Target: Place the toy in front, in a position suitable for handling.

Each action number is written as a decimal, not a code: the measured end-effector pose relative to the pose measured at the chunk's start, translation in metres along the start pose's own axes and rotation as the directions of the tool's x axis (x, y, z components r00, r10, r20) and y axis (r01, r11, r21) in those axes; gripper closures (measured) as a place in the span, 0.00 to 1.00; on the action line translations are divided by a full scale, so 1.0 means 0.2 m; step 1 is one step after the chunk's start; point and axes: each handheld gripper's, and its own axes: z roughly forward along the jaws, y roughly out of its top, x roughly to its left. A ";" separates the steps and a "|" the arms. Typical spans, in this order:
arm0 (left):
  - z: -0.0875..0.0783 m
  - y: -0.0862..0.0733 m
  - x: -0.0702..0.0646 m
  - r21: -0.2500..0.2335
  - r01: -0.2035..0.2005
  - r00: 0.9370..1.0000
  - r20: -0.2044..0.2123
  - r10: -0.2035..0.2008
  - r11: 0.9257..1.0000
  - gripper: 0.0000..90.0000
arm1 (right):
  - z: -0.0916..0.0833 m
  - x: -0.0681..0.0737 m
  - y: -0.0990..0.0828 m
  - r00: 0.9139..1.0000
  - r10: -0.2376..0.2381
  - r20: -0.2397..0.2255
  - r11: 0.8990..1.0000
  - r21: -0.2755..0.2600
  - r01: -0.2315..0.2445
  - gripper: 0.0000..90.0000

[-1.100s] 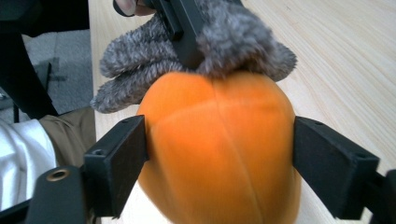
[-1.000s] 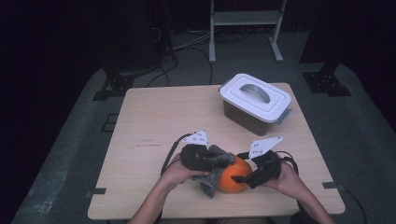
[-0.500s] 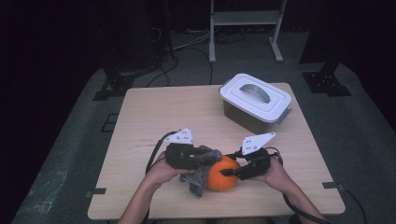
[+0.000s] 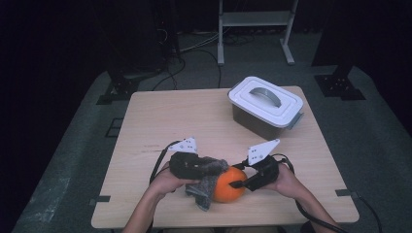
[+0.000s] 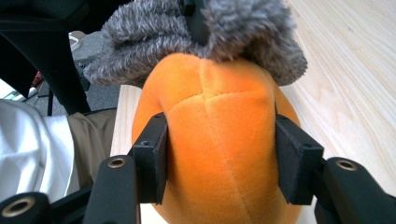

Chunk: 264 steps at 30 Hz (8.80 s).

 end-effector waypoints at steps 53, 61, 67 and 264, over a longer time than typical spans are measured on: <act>-0.04 0.11 -0.04 0.002 -0.056 0.996 -0.076 0.056 0.998 0.76 | -0.04 -0.01 0.04 0.995 0.102 0.020 0.987 -0.128 -0.098 0.56; 0.00 0.03 -0.01 0.025 -0.020 0.999 -0.036 0.021 0.999 0.76 | 0.00 -0.01 0.01 0.998 0.063 0.027 0.997 -0.037 -0.062 0.52; 0.03 0.02 0.00 0.038 -0.017 0.999 -0.036 0.018 0.999 0.76 | -0.09 -0.06 -0.10 0.994 0.107 0.025 0.994 -0.014 -0.106 0.46; 0.08 0.15 -0.03 0.049 -0.106 0.994 -0.035 0.108 0.993 0.84 | -0.12 0.04 -0.11 0.998 -0.067 -0.003 0.997 0.027 0.068 0.53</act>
